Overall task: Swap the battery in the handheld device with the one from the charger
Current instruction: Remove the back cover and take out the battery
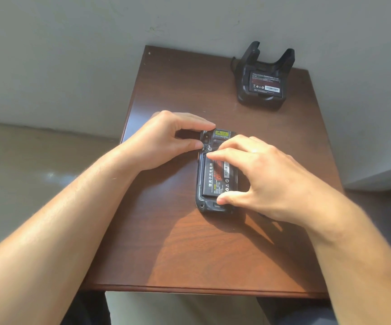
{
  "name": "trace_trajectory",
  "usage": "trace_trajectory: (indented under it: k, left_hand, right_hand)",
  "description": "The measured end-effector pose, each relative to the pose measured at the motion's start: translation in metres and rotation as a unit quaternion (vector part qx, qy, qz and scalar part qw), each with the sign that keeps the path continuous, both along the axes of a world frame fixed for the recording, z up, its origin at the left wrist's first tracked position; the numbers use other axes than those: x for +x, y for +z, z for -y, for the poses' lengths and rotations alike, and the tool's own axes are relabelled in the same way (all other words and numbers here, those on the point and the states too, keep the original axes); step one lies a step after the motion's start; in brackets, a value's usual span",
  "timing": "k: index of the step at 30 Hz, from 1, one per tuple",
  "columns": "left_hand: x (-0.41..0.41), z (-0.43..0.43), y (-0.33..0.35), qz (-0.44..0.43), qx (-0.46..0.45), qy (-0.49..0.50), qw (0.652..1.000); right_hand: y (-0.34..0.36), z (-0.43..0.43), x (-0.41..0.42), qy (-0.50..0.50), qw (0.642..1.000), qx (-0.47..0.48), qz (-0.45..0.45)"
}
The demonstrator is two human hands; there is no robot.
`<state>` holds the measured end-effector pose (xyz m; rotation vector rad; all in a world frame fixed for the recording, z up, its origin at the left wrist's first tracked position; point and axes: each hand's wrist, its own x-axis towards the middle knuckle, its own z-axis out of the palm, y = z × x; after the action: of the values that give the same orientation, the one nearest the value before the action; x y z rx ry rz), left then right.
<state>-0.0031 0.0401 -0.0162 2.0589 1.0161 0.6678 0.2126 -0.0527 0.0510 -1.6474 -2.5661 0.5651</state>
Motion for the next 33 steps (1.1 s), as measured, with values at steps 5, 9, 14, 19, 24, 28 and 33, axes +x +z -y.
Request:
trace_trajectory:
  k: [5,9,14,19,24,28,33]
  left_hand:
    - [-0.001,0.000,-0.001,0.003,-0.004,0.001,1.000]
    - [-0.001,0.000,-0.001,0.004,-0.009,0.002,1.000]
    - [-0.002,-0.001,-0.002,0.001,-0.009,0.008,1.000]
    - [-0.002,-0.002,0.000,0.009,-0.033,0.007,0.999]
    - [-0.001,-0.001,0.001,0.012,-0.032,0.010,0.999]
    - [0.000,0.000,0.001,0.015,-0.029,0.010,0.999]
    - [0.000,0.001,0.003,0.017,-0.024,0.011,1.000]
  right_hand:
    - [0.000,-0.003,-0.003,0.002,1.000,-0.010,0.027]
    - [0.000,-0.005,-0.002,-0.003,0.999,-0.007,0.036]
    - [0.000,-0.001,-0.009,0.007,0.998,0.024,0.066]
    - [-0.005,0.002,-0.014,-0.003,0.997,0.036,0.071]
    - [-0.003,-0.001,-0.017,0.026,0.993,0.045,0.103]
    - [-0.001,-0.003,-0.018,0.047,0.991,0.046,0.115]
    - [0.001,-0.005,-0.020,0.061,0.989,0.045,0.130]
